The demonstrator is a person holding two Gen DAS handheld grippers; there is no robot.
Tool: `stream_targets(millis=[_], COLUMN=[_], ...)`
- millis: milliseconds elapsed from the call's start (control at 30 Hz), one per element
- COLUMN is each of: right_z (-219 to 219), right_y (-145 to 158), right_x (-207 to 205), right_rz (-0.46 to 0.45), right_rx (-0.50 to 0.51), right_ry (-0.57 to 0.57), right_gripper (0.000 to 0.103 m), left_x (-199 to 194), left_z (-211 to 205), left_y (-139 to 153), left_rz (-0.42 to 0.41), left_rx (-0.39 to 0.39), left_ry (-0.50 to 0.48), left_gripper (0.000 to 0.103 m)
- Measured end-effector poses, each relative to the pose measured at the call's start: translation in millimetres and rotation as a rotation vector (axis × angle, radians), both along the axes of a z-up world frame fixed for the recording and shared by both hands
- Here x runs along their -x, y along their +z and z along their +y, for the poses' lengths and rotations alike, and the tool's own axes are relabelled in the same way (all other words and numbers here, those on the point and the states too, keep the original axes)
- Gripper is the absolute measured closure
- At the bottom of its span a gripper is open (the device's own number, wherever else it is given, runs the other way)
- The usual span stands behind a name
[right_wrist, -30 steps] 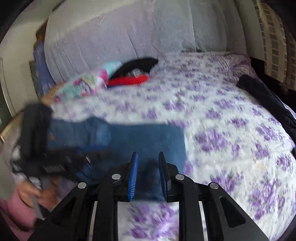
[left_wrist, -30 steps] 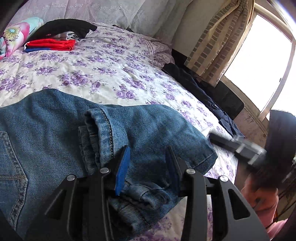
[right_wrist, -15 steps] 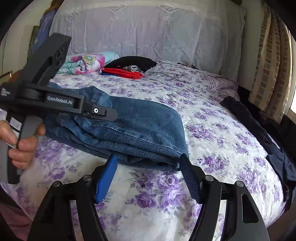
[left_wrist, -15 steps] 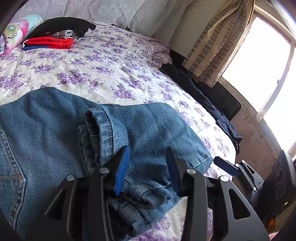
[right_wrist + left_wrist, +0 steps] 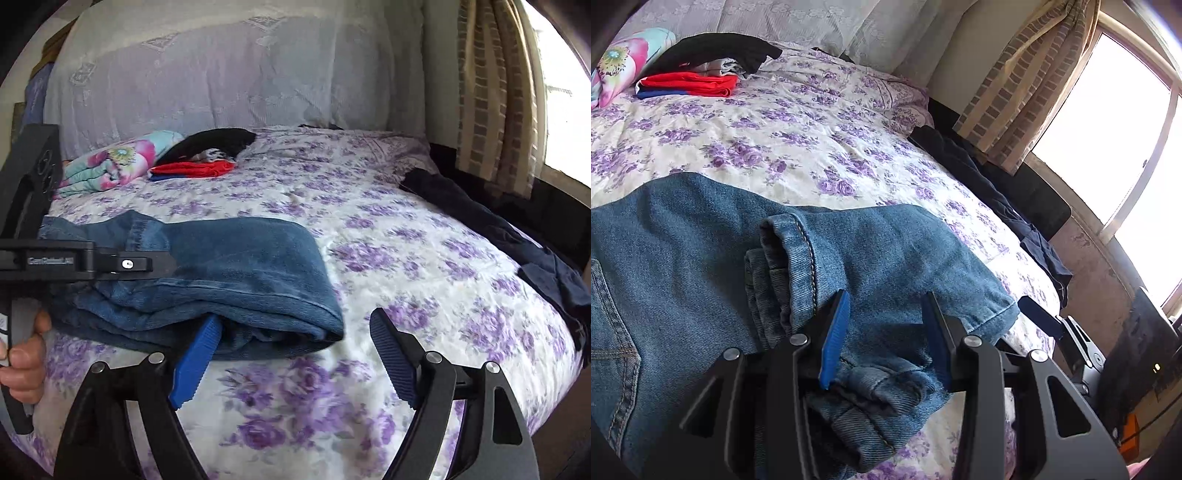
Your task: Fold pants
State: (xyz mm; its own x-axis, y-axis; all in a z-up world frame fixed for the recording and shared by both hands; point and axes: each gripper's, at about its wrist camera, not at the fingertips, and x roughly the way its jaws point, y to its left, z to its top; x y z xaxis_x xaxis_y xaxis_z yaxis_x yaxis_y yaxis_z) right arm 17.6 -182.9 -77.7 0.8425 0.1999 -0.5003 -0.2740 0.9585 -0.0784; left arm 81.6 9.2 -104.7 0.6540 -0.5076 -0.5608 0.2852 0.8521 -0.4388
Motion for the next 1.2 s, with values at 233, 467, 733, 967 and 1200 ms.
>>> stream_targets(millis=[233, 467, 733, 967, 1200], right_z=[-37.4, -41.0, -44.7, -59.5, -54.7], right_y=[-1.9, 1.3, -7.4, -19.4, 51.3], right_x=[-8.8, -16.5, -30.6, -17.5, -1.7], right_rz=[0.048, 0.028, 0.092, 0.124, -0.013], right_rx=[-0.158, -0.193, -0.184, -0.124, -0.197], right_ry=[-0.092, -0.128, -0.163, -0.227, -0.1], right_gripper=[0.02, 0.018, 0.017, 0.017, 0.017], left_x=[0.5, 0.2, 0.9, -0.4, -0.5], left_z=[0.1, -1.2, -1.1, -2.4, -3.3], left_y=[0.3, -0.2, -0.3, -0.5, -0.4], left_rz=[-0.002, -0.002, -0.002, 0.001, 0.001], left_rx=[0.004, 0.002, 0.009, 0.016, 0.008], left_ry=[-0.007, -0.008, -0.016, -0.026, -0.02], left_gripper=[0.064, 0.064, 0.064, 0.064, 0.064])
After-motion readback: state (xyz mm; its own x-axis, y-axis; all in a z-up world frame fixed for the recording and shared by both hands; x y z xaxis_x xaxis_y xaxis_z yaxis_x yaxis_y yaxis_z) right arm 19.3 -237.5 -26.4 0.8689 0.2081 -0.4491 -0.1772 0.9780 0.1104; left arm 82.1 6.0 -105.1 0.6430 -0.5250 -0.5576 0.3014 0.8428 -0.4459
